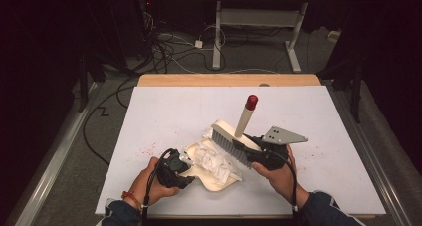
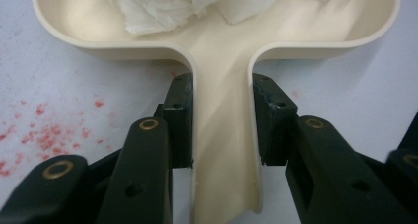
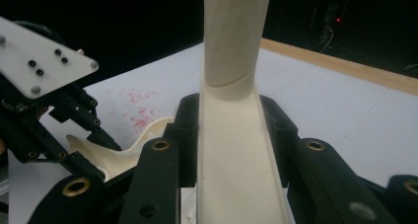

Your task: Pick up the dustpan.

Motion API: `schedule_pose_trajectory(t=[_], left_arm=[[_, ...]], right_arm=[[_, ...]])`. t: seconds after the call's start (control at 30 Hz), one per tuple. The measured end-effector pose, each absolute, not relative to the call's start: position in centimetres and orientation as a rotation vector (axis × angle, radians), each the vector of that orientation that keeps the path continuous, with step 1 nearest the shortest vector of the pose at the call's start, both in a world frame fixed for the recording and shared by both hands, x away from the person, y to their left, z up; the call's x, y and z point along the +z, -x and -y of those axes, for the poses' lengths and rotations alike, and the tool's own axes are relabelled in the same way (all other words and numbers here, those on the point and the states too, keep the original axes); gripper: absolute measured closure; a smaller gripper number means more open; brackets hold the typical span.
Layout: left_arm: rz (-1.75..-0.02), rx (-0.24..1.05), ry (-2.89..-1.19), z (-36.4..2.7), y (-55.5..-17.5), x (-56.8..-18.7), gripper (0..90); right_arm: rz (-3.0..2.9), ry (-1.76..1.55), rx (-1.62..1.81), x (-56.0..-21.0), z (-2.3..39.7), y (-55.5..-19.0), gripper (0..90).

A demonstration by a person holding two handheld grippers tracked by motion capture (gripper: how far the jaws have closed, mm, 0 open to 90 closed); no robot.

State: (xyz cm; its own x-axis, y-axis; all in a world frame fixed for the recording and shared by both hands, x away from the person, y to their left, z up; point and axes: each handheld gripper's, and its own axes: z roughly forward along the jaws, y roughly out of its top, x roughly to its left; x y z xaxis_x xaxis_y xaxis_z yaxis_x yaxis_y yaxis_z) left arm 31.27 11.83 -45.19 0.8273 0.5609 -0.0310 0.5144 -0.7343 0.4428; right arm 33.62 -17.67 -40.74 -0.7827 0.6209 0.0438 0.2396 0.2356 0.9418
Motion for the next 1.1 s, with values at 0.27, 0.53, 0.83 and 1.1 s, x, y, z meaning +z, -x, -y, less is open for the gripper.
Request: schedule_pose_trajectory(t=[0.27, 0.53, 0.83, 1.1], left_arm=[[-0.847, 0.129, -2.560, -12.6, -31.2, -45.6, 62.3], [-0.885, 0.123, -2.553, -13.4, -31.6, -46.1, 62.1], [-0.896, 0.136, -2.537, -13.7, -31.8, -46.1, 62.1], [-0.892, 0.151, -2.549, -13.2, -31.9, -45.8, 62.2]], right_arm=[[-2.150, -0.770, 1.467, -40.7, 18.5, -37.4, 68.1], [-2.200, -0.691, 1.348, -43.2, 15.7, -42.2, 68.0], [-2.367, -0.559, 1.354, -44.4, 13.3, -42.2, 68.0], [-2.425, -0.440, 1.415, -44.4, 12.4, -38.8, 68.0]])
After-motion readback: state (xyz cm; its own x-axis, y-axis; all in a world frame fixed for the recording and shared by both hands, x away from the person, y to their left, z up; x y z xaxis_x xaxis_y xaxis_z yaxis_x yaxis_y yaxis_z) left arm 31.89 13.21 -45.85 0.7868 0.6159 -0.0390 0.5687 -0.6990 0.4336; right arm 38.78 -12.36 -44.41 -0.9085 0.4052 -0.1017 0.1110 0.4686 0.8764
